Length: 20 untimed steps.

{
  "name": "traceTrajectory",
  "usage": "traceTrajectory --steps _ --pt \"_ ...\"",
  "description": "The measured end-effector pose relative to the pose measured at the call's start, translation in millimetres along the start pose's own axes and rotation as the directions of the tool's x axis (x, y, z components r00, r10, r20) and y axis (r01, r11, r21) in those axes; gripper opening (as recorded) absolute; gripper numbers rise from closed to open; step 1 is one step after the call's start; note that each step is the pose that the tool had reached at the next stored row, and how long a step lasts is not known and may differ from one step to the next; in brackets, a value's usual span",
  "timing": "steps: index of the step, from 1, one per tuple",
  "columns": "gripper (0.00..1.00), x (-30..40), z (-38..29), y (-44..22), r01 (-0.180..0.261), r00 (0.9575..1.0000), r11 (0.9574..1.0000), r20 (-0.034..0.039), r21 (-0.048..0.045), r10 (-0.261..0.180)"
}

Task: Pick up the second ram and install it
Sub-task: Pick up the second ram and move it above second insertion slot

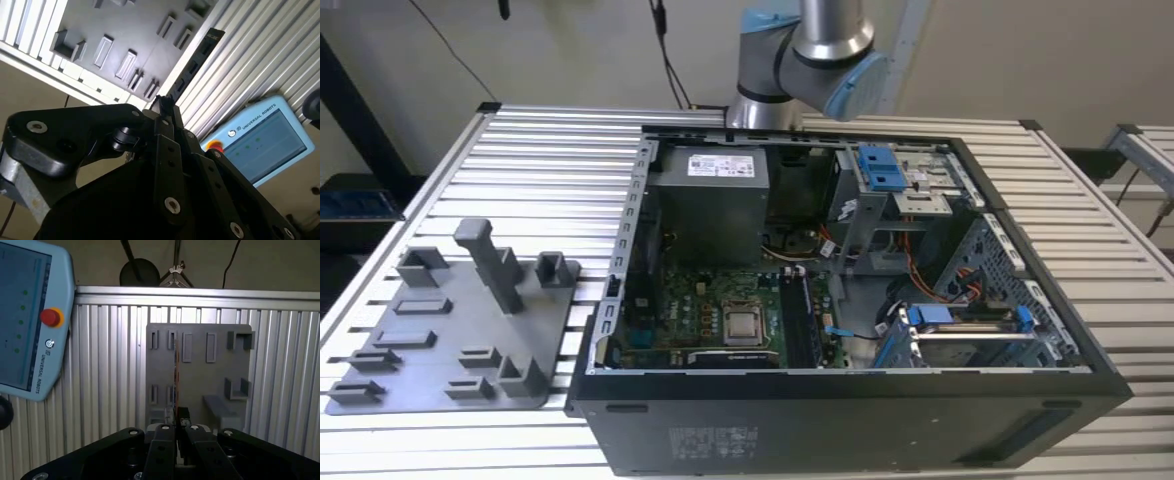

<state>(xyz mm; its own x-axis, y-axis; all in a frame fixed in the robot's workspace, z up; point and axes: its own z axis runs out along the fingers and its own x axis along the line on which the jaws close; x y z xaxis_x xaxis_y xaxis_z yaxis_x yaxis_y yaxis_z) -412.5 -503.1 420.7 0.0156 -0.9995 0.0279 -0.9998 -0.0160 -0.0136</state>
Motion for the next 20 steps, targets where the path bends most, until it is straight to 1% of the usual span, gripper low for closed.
traceTrajectory --steps 11,17,20 --pt "0.14 0.4 0.4 -26.2 0.0 1.0 1.0 0.0 -0.0004 0.0" --pt "0.14 0.7 0.6 -46.2 0.0 1.0 1.0 0.0 -0.0007 0.0" --pt "0.14 0.8 0.8 -54.9 0.0 1.0 1.0 0.0001 -0.0006 0.0"
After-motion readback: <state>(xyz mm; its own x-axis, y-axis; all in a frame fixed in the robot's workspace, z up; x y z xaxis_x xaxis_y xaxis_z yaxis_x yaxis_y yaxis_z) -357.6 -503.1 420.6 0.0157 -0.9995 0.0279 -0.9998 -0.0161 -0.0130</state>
